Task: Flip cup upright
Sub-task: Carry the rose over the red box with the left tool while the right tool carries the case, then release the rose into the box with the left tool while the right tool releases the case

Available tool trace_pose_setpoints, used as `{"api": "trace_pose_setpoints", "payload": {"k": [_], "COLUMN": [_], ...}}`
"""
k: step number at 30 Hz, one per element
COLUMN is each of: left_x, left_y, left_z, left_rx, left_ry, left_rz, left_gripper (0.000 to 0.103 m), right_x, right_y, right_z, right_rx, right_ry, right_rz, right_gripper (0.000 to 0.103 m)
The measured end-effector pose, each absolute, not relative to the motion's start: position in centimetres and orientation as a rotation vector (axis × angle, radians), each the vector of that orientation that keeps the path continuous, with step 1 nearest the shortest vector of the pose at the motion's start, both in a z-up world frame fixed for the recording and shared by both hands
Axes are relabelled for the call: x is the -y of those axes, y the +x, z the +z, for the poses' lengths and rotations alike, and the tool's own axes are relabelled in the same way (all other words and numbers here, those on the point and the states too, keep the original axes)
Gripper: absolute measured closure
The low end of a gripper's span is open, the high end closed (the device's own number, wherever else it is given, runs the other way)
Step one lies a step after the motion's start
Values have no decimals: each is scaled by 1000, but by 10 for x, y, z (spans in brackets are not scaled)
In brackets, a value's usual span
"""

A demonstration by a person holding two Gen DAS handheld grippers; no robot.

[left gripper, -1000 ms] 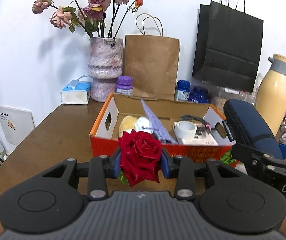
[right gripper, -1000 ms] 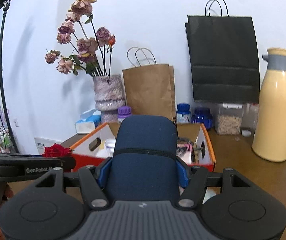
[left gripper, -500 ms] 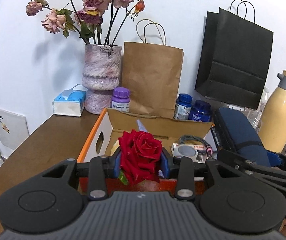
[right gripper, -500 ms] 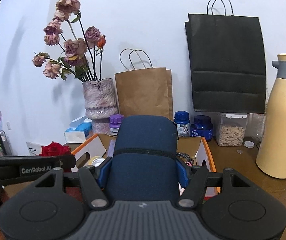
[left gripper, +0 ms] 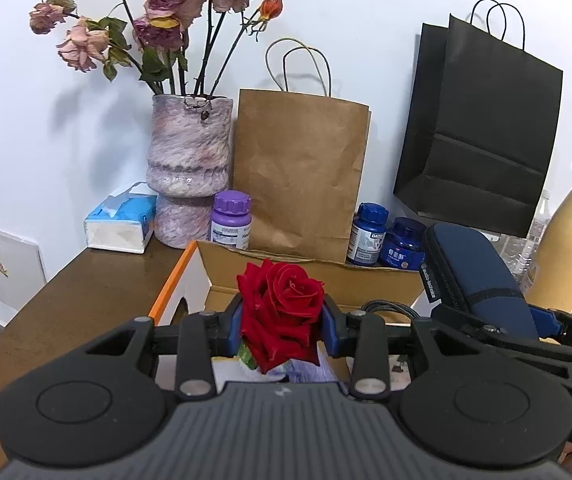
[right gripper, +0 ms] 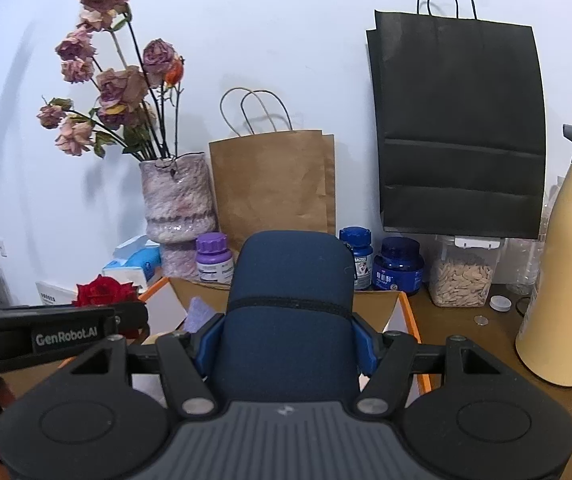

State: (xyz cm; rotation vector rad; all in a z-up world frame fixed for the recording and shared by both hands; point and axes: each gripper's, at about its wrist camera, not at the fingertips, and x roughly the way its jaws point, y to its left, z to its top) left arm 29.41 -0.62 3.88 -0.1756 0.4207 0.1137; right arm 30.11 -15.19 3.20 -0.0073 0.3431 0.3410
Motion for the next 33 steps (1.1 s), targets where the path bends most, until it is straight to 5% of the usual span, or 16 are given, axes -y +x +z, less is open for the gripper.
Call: {"api": "trace_pose_setpoints", "payload": {"k": [27, 30, 33], "left_x": [-3, -5, -8], "left_y": [361, 361, 362], "left_z": [13, 14, 15], "left_rx": [-499, -500, -487], "left_ry": [-94, -99, -105], "left_rz": [106, 111, 141], "left_gripper": [63, 41, 14], "right_x": [137, 138, 141], "right_y": [373, 376, 377], "right_z": [11, 9, 11], "right_rx": [-437, -454, -450], "right_ry": [-82, -82, -71], "right_rz": [337, 331, 313], "right_gripper": [39, 36, 10]}}
